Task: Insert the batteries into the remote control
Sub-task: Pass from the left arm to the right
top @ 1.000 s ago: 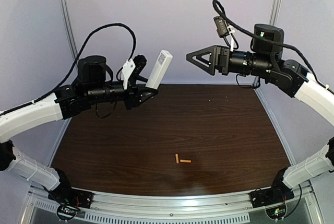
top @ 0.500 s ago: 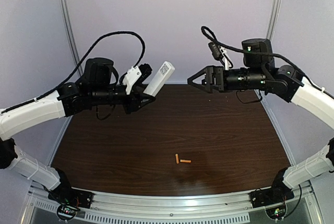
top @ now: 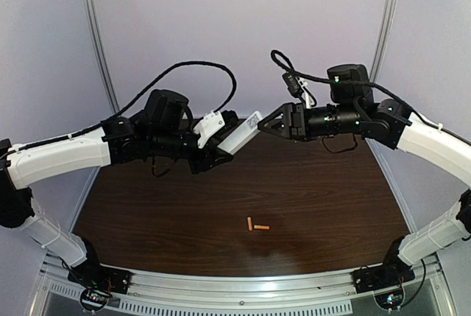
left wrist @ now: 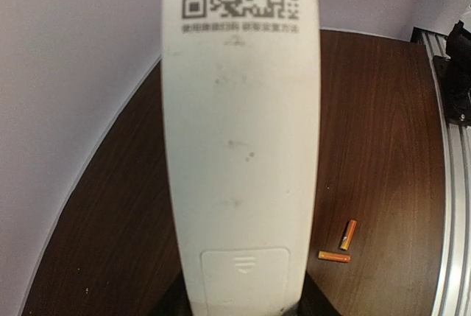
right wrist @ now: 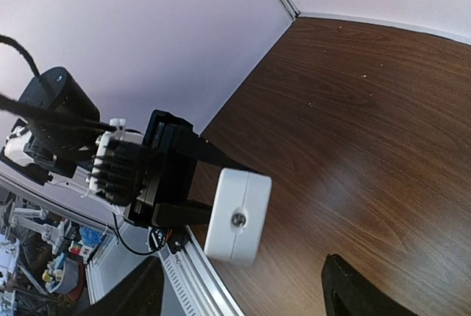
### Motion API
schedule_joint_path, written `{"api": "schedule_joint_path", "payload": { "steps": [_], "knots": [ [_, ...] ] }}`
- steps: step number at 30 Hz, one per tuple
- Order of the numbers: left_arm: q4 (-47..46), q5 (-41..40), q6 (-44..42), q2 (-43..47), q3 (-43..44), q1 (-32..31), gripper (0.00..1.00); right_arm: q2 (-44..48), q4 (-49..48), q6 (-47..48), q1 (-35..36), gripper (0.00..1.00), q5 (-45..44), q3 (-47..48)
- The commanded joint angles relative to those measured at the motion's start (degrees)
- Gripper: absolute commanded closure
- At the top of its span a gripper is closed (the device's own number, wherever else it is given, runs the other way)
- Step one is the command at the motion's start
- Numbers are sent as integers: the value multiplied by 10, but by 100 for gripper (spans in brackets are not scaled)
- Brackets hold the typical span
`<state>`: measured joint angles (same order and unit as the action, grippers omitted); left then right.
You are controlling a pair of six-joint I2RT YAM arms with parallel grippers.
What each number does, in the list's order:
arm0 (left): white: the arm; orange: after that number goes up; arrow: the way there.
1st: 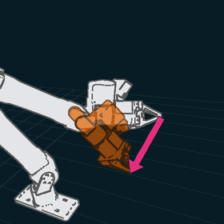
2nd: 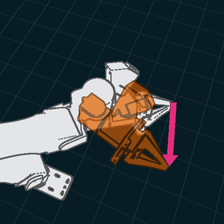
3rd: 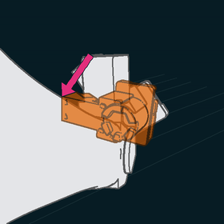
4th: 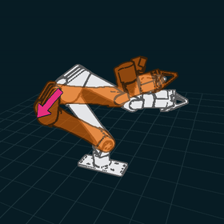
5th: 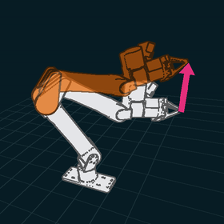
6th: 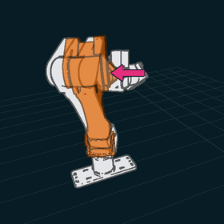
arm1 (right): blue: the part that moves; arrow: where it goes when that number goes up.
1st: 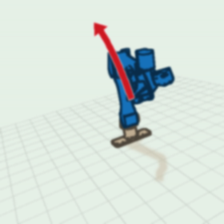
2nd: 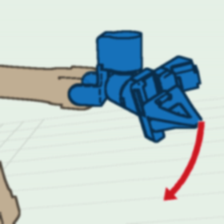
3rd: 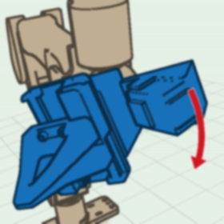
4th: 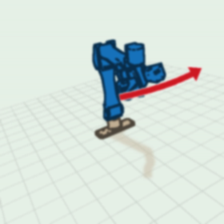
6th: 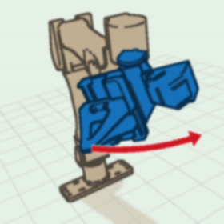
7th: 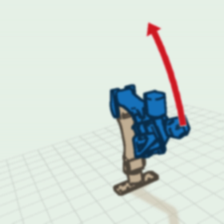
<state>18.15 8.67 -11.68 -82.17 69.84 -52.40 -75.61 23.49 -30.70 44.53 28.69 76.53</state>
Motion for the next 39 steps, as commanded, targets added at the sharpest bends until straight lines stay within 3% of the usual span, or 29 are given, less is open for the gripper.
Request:
{"api": "schedule_joint_path", "payload": {
  "steps": [1,18,28,30,33,35,39],
  "knots": [
    [-12,-20,-17,-16,32,-16,92,-24,-30,-32,-1,28,22,-11],
    [7,-64,-40,-46,53,-37,92,-60,-44,-55,-1,58,16,-18],
    [8,-74,-47,-47,55,-44,92,-67,-55,-59,-1,83,21,-24],
    [11,-73,-44,-46,55,-45,83,-67,-55,-59,-1,90,22,-24],
    [10,-73,-25,-32,51,-45,51,-58,-60,-56,-6,100,23,-29],
    [-5,-64,-10,-13,37,-40,36,-48,-75,-56,-15,100,30,-40],
    [-24,-8,39,26,21,3,21,-18,-112,-48,-42,100,41,-64]
  ]
}}
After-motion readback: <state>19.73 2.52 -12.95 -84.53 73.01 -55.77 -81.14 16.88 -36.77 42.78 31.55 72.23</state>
